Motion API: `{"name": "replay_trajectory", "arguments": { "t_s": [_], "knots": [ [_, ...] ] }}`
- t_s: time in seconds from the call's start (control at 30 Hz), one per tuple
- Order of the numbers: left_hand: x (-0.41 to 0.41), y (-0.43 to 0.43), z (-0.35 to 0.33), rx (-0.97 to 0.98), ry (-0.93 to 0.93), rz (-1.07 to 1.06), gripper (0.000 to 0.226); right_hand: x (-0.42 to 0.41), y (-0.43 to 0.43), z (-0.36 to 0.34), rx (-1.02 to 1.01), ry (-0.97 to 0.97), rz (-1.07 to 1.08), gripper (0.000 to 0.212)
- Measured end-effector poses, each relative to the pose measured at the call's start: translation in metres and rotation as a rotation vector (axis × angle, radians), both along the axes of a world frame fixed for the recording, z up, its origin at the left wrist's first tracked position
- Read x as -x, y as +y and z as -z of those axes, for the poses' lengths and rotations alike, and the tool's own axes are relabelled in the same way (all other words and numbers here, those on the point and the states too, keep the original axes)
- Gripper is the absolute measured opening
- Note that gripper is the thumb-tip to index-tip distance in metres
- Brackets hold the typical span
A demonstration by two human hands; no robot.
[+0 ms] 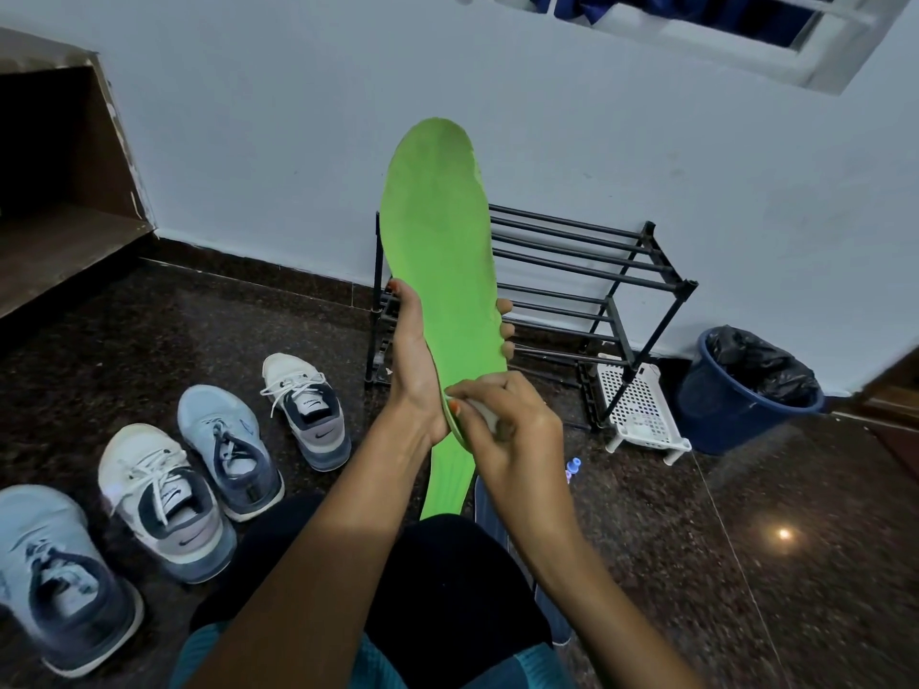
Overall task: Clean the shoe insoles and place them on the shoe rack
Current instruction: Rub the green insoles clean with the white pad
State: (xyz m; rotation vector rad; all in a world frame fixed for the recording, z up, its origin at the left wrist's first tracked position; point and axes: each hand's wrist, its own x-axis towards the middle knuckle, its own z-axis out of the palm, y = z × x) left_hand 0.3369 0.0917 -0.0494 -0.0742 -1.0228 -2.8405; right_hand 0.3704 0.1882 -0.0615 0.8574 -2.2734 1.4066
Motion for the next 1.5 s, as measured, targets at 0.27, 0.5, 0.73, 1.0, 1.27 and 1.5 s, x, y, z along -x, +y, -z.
{"name": "replay_trajectory", "arguments": {
  "t_s": [0.27, 0.5, 0.73, 1.0, 1.27, 1.5],
  "knots": [
    [0.001, 0.001, 0.001, 0.024, -0.009, -0.006, 0.085, 0.018, -0.002, -0.006, -0.070, 0.058, 0.108, 0.012],
    [0.000, -0.002, 0.001, -0.005, -0.004, -0.021, 0.089, 0.005, -0.002, 0.000, -0.013, 0.013, 0.035, 0.017],
    [0.001, -0.002, 0.001, -0.013, 0.023, 0.032, 0.094, 0.004, 0.007, 0.000, -0.055, 0.016, 0.059, 0.012],
    [0.000, -0.001, 0.001, -0.011, 0.016, 0.005, 0.090, 0.017, 0.007, 0.001, -0.056, 0.060, 0.194, 0.014],
    [0.002, -0.003, 0.000, -0.050, 0.030, -0.003, 0.090, -0.006, 0.009, 0.000, 0.020, -0.135, 0.010, 0.013],
    [0.001, 0.000, 0.001, -0.004, 0.021, -0.008, 0.090, 0.021, 0.009, -0.005, -0.044, -0.026, 0.194, 0.012]
  ]
}}
